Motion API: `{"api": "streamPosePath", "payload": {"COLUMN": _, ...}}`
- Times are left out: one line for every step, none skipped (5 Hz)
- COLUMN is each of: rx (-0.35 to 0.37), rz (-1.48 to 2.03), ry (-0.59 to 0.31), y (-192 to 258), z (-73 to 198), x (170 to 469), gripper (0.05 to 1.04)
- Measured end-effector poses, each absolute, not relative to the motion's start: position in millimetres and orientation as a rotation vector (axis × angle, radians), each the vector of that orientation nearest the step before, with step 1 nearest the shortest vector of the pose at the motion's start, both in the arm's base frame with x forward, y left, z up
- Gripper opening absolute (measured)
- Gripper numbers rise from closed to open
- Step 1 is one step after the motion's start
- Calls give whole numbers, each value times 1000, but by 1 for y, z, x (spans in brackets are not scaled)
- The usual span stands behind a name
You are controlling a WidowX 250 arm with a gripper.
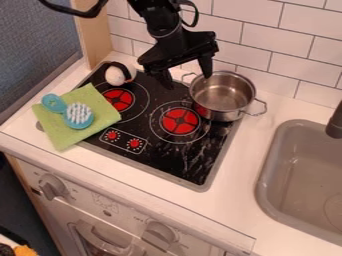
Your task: Move the blue brush to bottom right side of the burner
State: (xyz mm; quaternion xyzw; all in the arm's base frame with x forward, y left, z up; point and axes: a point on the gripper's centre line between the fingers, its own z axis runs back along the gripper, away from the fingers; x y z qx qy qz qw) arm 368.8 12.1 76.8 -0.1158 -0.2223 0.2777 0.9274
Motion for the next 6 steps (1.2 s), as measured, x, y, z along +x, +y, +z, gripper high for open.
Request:
{"api": "streamPosePath", "payload": {"rx": -227, "rz": 580, "ry": -422, "y": 12, "z": 66, "x": 364, "gripper": 1001}}
{"api": "streamPosePath", "payload": {"rx": -187, "rz": 706, "ry": -369, "y": 33, "z": 55, "x": 343, "gripper": 1001}}
{"api": "streamPosePath", "payload": {"rx": -169, "rz": 761, "ry": -401, "y": 42, "z": 71, "x": 336, "gripper": 1001}}
{"api": "streamPosePath", "payload": {"rx": -135, "rz": 874, "ry": -441, "y": 67, "z": 81, "x": 329, "gripper": 1001}}
{"api": "streamPosePath", "payload": {"rx": -69, "rz": 1009, "ry": -497, "y": 91, "z": 92, "x": 322, "gripper": 1001}}
{"api": "streamPosePath", "payload": {"rx": -16, "rz": 1203, "ry": -523, "y": 118, "z": 93, "x": 313, "gripper": 1001}}
